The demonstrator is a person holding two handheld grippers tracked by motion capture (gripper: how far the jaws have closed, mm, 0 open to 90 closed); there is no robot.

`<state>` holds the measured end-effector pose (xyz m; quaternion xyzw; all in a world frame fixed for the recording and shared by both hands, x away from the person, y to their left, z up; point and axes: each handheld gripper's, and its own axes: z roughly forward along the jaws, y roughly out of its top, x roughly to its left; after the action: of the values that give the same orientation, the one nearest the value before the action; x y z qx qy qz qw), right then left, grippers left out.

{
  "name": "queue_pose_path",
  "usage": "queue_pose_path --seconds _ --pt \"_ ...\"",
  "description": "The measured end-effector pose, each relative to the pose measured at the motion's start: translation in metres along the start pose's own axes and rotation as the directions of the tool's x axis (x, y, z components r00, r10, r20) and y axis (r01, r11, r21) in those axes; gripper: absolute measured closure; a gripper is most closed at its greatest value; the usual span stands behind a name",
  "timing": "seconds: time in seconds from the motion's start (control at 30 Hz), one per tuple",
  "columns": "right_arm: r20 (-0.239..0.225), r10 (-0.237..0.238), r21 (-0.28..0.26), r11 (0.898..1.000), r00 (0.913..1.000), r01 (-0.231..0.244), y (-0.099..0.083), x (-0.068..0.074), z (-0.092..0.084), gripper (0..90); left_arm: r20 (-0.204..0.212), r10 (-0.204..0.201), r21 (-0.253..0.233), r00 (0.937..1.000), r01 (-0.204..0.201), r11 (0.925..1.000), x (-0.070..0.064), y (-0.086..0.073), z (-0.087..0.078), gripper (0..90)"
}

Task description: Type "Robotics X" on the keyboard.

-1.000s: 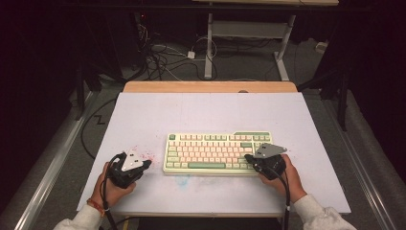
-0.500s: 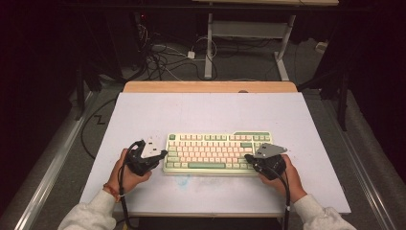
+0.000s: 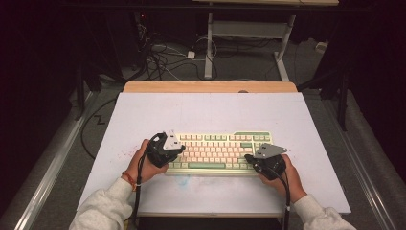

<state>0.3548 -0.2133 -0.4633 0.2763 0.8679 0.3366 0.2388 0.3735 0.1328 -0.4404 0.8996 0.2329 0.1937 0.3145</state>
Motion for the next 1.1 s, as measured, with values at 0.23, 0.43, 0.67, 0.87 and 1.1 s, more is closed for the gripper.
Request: queue_pose_path --seconds 0.23,0.43,0.67,0.87,1.1 --pt "0.0 0.0 0.002 1.0 1.0 0.0 0.0 0.0 0.0 90.0 0.023 0.007 0.015 0.9997 -0.007 0.9999 0.002 0.012 0.012 87.5" --pt "-0.001 0.002 0.001 1.0 1.0 -0.002 0.0 0.0 0.0 90.0 0.034 0.011 0.017 0.9994 -0.011 0.9998 0.0 0.021 0.021 87.4" --pt "-0.002 0.001 0.001 1.0 1.0 -0.001 0.0 0.0 0.0 90.0 0.058 0.016 0.035 0.9982 -0.019 0.9992 -0.003 0.032 0.038 87.6" --pt "-0.002 0.001 0.001 1.0 1.0 -0.001 0.0 0.0 0.0 90.0 0.065 0.007 0.04 0.9979 -0.009 0.9992 -0.002 0.034 0.043 87.5" --pt "-0.001 0.0 0.002 1.0 1.0 0.0 0.0 0.0 0.0 90.0 0.066 0.004 0.035 0.9978 -0.007 0.9993 -0.002 0.034 0.042 87.3"
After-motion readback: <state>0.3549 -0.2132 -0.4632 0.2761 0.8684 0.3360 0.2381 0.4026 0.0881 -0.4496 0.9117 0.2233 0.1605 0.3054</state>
